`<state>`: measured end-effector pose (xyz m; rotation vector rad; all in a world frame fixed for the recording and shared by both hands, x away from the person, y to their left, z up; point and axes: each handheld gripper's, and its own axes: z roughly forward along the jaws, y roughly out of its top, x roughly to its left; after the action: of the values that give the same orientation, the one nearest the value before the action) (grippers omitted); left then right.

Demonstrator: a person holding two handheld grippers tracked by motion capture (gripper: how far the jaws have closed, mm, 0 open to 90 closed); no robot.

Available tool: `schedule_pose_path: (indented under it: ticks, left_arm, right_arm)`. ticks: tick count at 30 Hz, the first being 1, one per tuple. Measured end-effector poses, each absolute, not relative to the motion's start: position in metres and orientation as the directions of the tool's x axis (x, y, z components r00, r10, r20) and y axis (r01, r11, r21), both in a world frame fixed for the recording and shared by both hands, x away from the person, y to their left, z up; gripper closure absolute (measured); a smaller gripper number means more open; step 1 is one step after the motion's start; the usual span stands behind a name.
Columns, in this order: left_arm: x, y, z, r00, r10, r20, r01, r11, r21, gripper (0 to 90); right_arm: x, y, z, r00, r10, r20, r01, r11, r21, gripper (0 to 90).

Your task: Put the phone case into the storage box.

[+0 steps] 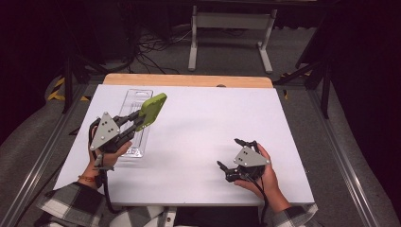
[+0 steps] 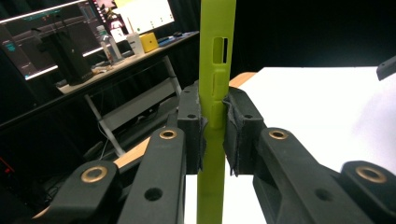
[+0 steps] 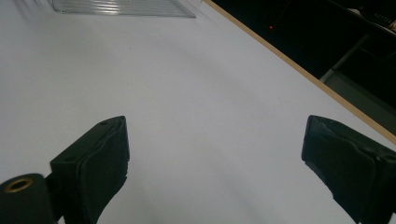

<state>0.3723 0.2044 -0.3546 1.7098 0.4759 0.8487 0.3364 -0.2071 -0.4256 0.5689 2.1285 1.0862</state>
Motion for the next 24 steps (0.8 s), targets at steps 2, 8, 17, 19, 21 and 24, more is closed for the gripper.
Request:
schedule_pose_path:
  ticks: [2, 8, 17, 19, 21, 24]
  left_arm:
    - [0.372, 0.207, -0.354, 0.66, 0.692, 0.294, -0.107, -0.301, 0.948, 78.4]
    - [0.372, 0.213, -0.352, 0.656, 0.697, 0.289, -0.109, -0.291, 0.95, 78.4]
    - [0.375, 0.22, -0.352, 0.658, 0.708, 0.258, -0.092, -0.264, 0.96, 78.4]
    - [0.376, 0.222, -0.351, 0.655, 0.71, 0.258, -0.094, -0.262, 0.96, 78.4]
    - [0.376, 0.225, -0.351, 0.656, 0.71, 0.255, -0.089, -0.262, 0.961, 78.4]
    - [0.377, 0.228, -0.351, 0.655, 0.716, 0.242, -0.085, -0.248, 0.965, 78.4]
  right_arm:
    - [0.336, -0.207, -0.425, -0.68, 0.636, -0.366, 0.071, 0.554, 0.829, 8.3]
    - [0.336, -0.207, -0.426, -0.68, 0.633, -0.371, 0.068, 0.558, 0.827, 8.3]
    - [0.336, -0.207, -0.425, -0.682, 0.627, -0.377, 0.062, 0.563, 0.824, 8.4]
    - [0.335, -0.207, -0.425, -0.682, 0.626, -0.377, 0.061, 0.563, 0.824, 8.4]
    - [0.335, -0.207, -0.425, -0.682, 0.625, -0.379, 0.059, 0.564, 0.824, 8.4]
    - [0.336, -0.207, -0.425, -0.685, 0.624, -0.376, 0.061, 0.563, 0.824, 8.4]
